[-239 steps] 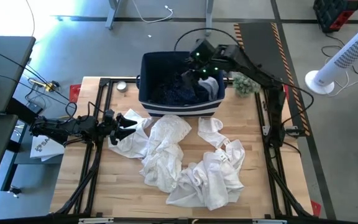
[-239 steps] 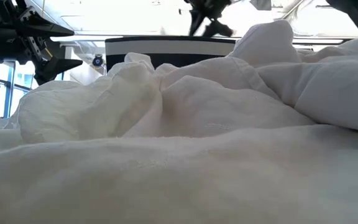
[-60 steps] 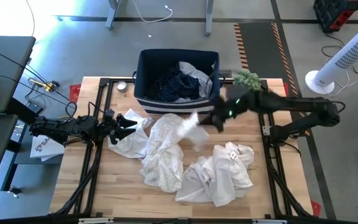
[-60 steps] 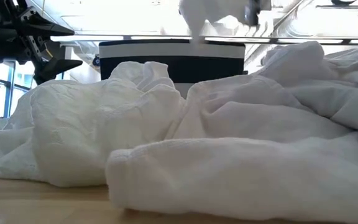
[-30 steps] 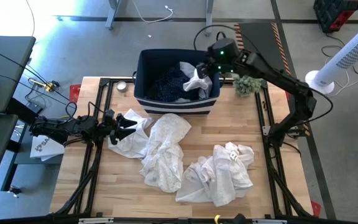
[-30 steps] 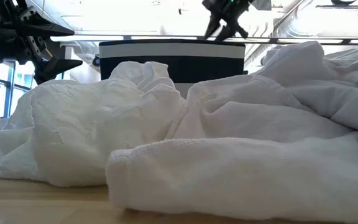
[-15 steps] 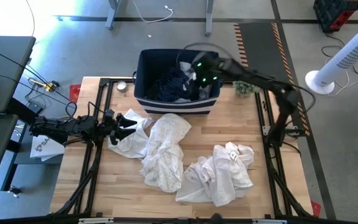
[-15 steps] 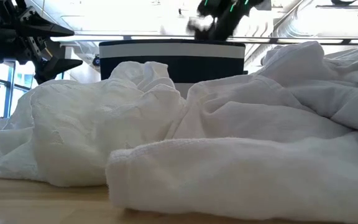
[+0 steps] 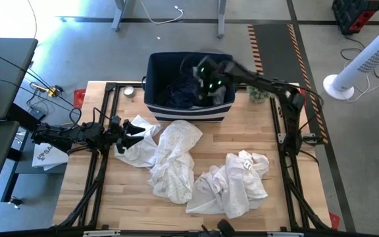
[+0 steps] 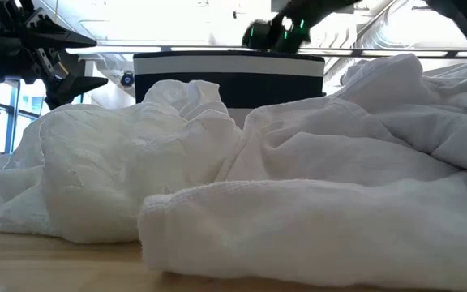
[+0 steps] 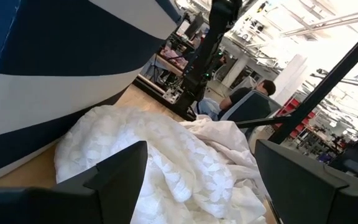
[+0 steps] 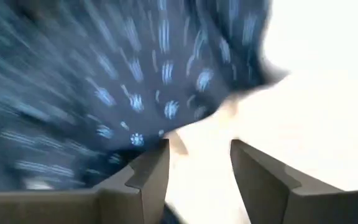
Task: Sort clothes
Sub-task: Put the white sock into the blue bin
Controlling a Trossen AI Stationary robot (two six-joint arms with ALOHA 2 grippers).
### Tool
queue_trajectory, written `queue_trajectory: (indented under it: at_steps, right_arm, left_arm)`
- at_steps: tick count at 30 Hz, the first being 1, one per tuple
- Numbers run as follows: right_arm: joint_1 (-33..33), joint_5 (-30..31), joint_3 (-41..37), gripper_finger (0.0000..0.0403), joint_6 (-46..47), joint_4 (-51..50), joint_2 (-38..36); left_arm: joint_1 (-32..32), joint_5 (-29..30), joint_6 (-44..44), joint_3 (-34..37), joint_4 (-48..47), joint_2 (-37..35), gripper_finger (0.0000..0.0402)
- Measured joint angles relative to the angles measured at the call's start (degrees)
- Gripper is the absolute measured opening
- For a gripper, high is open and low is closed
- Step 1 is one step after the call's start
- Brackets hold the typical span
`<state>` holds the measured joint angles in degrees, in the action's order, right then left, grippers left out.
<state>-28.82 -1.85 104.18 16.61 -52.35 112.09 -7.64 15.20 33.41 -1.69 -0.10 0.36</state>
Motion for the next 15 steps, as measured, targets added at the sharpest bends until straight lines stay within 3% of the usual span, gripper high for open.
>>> queue_trajectory:
  at_steps: [6,11,15]
  right_arm:
    - [1.4,0.33,10.47,0.0169,-0.16,-0.82,-6.31]
    - [5.57,0.5,14.81,0.0169,-0.55,-0.5,-12.62]
    - [9.68,5.82,15.06,0.0169,-3.06,-1.56,-16.44]
  left_arm:
    - [-0.02,0.51,1.92,0.03,1.2,0.02,0.0296]
    - [0.0,2.87,14.03,0.04,8.19,0.0,0.0296]
    - [-0.02,12.6,22.0,0.04,17.31,0.0,0.0296]
